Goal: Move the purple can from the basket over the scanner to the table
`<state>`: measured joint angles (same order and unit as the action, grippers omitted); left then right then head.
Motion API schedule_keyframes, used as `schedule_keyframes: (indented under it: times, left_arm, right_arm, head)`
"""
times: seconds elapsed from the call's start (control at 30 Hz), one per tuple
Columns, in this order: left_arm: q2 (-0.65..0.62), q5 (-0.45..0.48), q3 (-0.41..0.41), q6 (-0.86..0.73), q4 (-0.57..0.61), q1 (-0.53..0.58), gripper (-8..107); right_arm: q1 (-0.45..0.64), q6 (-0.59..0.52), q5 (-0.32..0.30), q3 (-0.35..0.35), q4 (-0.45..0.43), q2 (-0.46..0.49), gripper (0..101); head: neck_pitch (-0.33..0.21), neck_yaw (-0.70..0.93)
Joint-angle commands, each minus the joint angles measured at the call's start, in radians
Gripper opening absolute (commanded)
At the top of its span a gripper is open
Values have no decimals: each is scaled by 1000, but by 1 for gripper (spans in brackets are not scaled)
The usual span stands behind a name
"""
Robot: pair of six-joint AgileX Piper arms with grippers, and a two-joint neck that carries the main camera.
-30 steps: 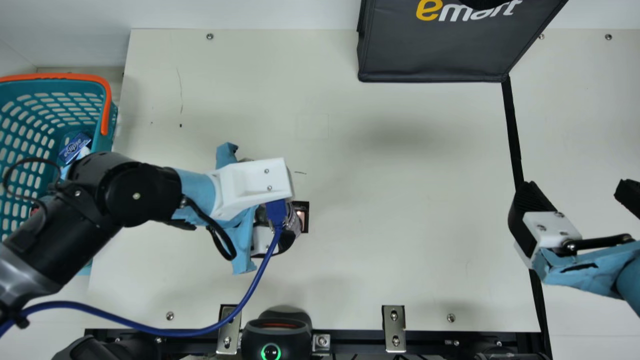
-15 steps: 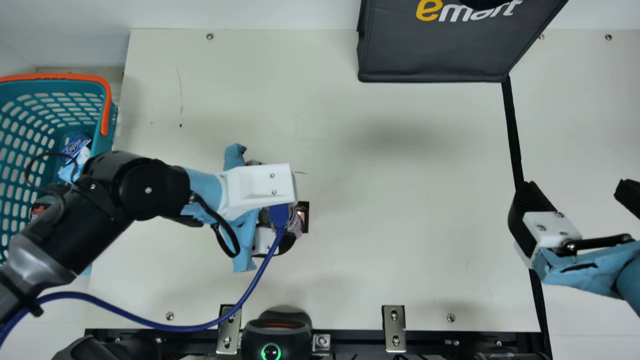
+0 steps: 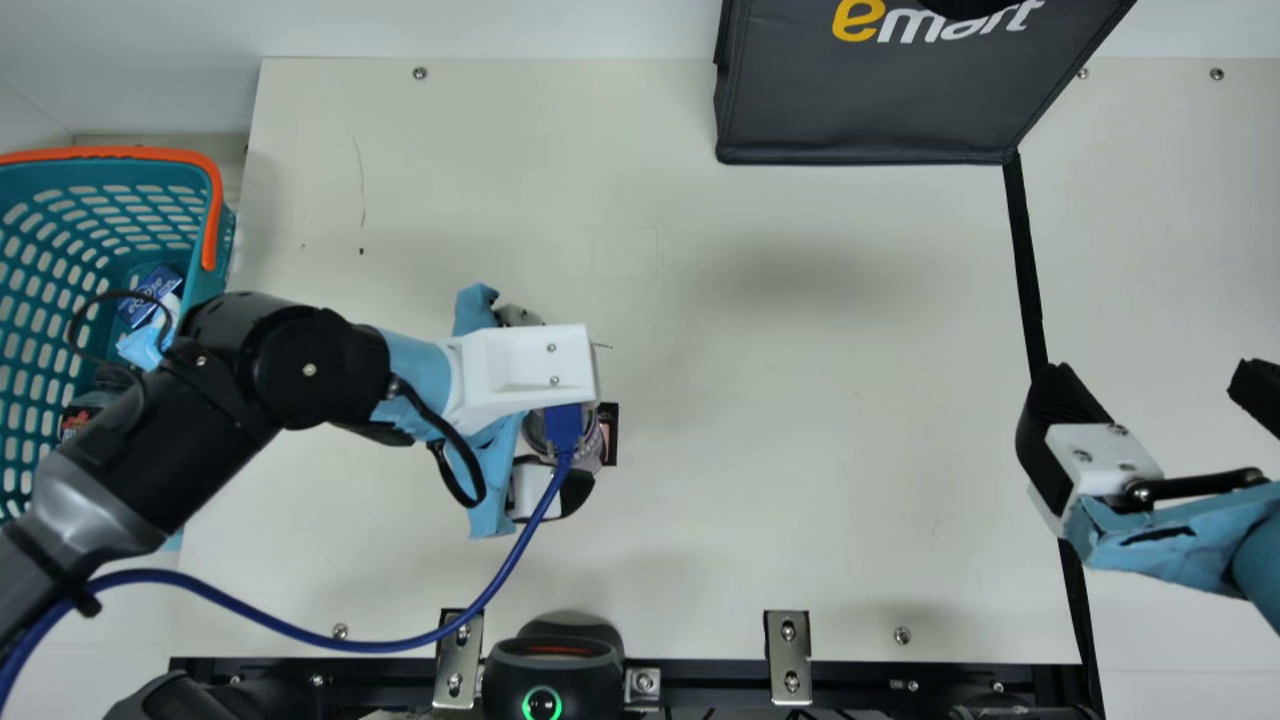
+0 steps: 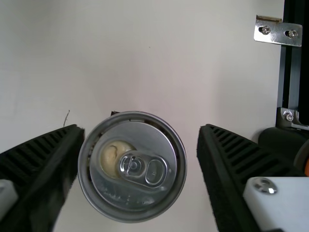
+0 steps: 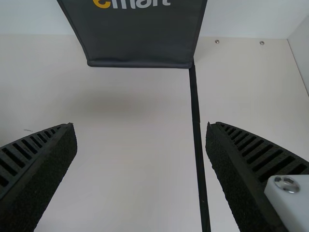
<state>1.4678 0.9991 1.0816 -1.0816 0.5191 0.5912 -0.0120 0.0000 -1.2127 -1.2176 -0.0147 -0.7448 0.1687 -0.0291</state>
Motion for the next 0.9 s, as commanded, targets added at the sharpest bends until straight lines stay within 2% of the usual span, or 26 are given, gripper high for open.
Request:
schedule_keyframes:
  times: [0.0,0.1,0.6,0.87]
  left_arm:
    - [0,6,6,12,1,-1,82]
    - [-1,19,14,49,-14,-1,90]
    - [-131,150,-14,230,-123,-21,90]
    - [-217,172,1,489,-175,-19,90]
  right_arm:
    - [0,0,0,0,0,0,95]
    - [0,0,0,0,0,0,95]
    - [0,0,0,0,0,0,95]
    - [0,0,0,0,0,0,95]
  head:
    - [-30,2]
    - [-30,2]
    - [-30,2]
    - [-30,2]
